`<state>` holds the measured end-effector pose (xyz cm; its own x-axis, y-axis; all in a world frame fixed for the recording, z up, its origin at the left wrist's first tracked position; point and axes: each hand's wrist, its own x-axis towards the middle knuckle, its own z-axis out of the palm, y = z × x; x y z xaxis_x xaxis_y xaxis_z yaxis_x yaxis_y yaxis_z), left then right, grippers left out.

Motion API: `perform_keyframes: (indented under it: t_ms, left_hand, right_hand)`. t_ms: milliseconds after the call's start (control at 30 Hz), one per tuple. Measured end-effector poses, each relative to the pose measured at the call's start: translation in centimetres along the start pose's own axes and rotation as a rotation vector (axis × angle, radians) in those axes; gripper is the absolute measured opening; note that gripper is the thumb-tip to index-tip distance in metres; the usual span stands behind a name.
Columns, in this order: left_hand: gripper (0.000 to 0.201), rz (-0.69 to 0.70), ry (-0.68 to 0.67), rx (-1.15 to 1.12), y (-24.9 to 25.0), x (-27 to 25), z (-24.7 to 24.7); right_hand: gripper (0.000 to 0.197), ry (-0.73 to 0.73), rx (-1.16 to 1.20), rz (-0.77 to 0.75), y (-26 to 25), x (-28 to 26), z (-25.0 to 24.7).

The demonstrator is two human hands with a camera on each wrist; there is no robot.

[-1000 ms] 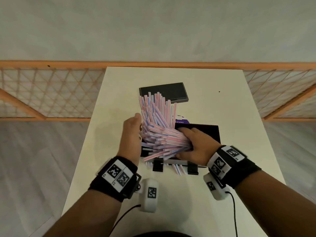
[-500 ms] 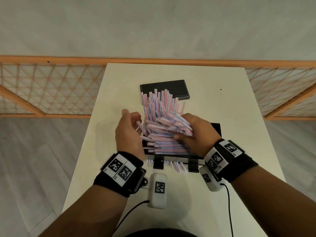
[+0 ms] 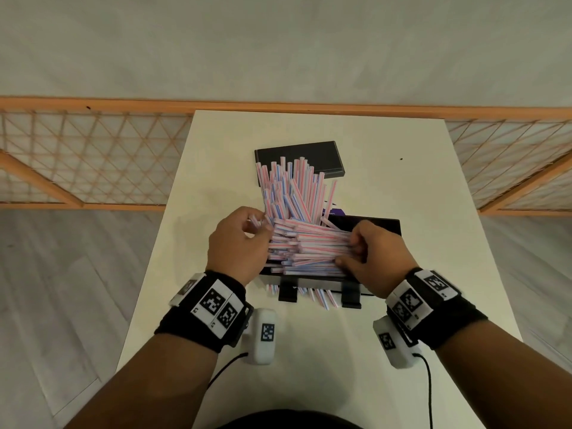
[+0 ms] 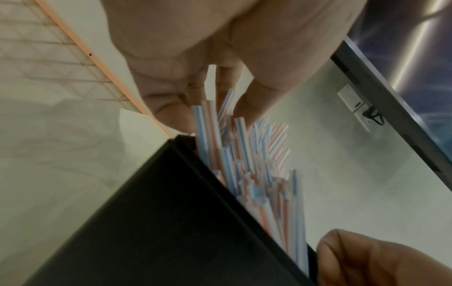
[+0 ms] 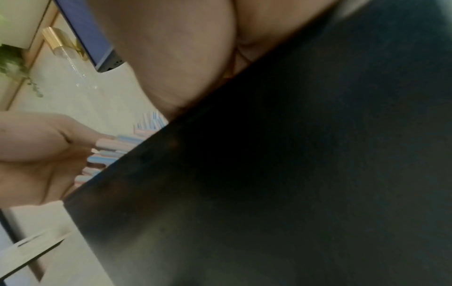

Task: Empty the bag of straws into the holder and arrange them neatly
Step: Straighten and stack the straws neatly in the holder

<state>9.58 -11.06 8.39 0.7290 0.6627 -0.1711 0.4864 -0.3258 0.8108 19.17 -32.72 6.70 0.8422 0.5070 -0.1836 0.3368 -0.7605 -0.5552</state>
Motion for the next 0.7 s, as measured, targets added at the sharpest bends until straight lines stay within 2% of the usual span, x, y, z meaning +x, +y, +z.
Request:
perform_keyframes:
  t_ms: [200, 333, 433, 500, 600, 700]
  left_hand:
    - [0.016, 0.123, 0.150, 0.059, 1.0, 0.1, -0.9]
    - [0.014, 0.112, 0.186, -0.159, 2.4, 0.1, -1.9]
    - [0.008, 0.150, 0.204, -0.200, 3.6, -0.5, -2.4]
    - [0.003, 0.194, 0.177, -0.182, 4.2, -0.9, -2.8]
    - [0.020, 0.287, 0.156, -0.105, 4.8, -1.3, -3.3]
    - [0.020, 0.412, 0.173, -0.019, 6.1, -1.9, -4.1]
  right_hand:
    - [0.034, -0.038, -0.019, -0.034, -0.4, -0.2, -0.4]
    - [0.025, -0.071, -0.005, -0.058, -1.3, -0.4, -0.8]
    - [0.025, -0.063, -0.001, -0.081, -2.0, -0.2, -1.3]
    - [0.024, -0.056, 0.014, -0.099, -2.4, -0.2, -1.7]
    - [0.022, -0.045, 0.036, -0.135, -3.3, -0.4, -2.7]
    - [0.024, -0.022, 0.056, -0.191, -4.5, -0.6, -3.4]
